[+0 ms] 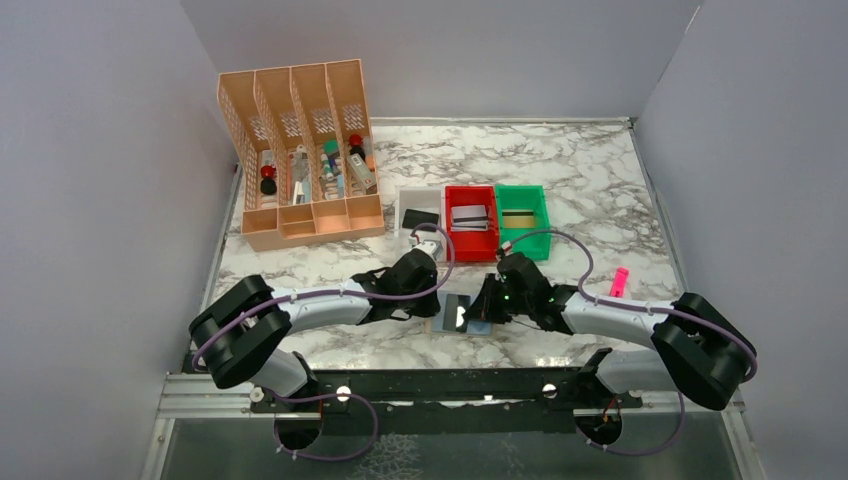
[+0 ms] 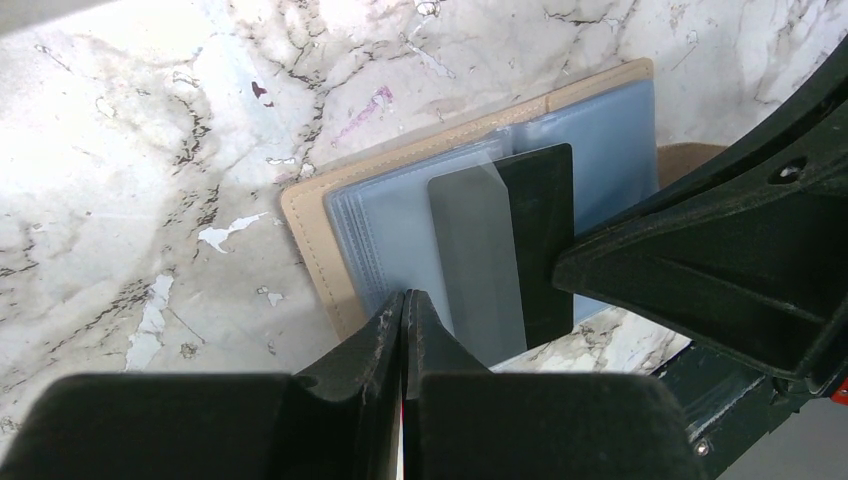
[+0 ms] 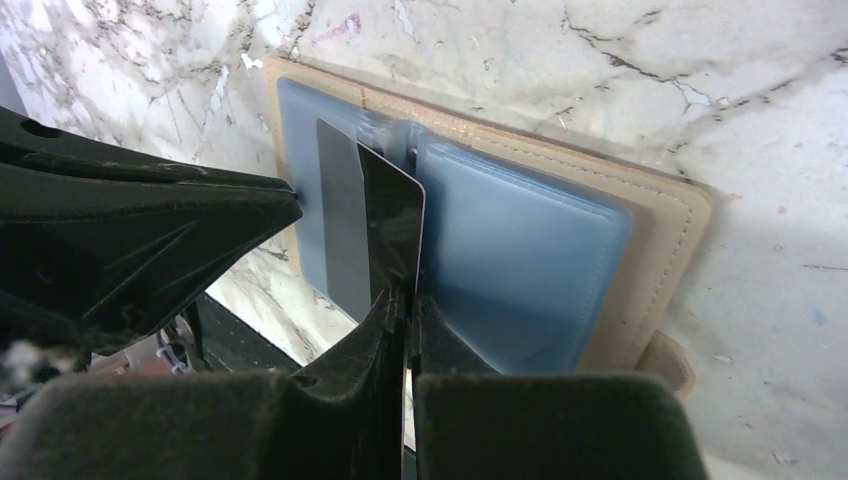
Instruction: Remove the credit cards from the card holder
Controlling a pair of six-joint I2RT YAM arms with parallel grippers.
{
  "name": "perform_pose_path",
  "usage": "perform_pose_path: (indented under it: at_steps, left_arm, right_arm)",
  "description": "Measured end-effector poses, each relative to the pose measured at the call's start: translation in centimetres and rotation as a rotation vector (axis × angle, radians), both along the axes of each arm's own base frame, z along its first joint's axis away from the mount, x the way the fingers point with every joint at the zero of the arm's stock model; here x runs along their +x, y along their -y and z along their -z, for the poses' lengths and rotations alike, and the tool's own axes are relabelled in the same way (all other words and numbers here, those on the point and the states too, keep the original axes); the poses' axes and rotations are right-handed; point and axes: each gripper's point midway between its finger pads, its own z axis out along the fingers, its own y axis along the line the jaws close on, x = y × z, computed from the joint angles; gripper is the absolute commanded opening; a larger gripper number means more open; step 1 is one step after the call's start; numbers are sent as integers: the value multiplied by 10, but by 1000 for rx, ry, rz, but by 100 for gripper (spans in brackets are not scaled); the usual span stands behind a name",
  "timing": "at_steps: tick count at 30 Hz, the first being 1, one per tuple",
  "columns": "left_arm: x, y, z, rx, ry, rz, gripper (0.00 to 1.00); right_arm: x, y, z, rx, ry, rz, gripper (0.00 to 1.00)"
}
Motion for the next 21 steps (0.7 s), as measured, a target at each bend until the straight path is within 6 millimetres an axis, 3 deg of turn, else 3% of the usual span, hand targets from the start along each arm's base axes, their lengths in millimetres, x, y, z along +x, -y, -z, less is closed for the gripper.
perform_pose_path:
  at_steps: [4,8,11,14,18,21]
  left_arm:
    - [0,0,0,0,0,1,5]
    - [0,0,0,0,1,0,5]
    - [1,0,-1,0,3,-1,6]
    - [0,0,-1,3,4,3,7]
    - [0,-1,-2,16,7,11,13]
    - [-2,-8,1,54,-2,13,18]
  right_arm:
    - [1,2,2,-11,-1,10,14]
    - [2,3,2,-13,-2,24,28]
    - [3,1,1,-2,-8,35,30]
    - [5,-1,2,14,-17,51,28]
    - [5,-3,6,33,-37,73,14]
    - [4,-4,7,40,-48,86,9]
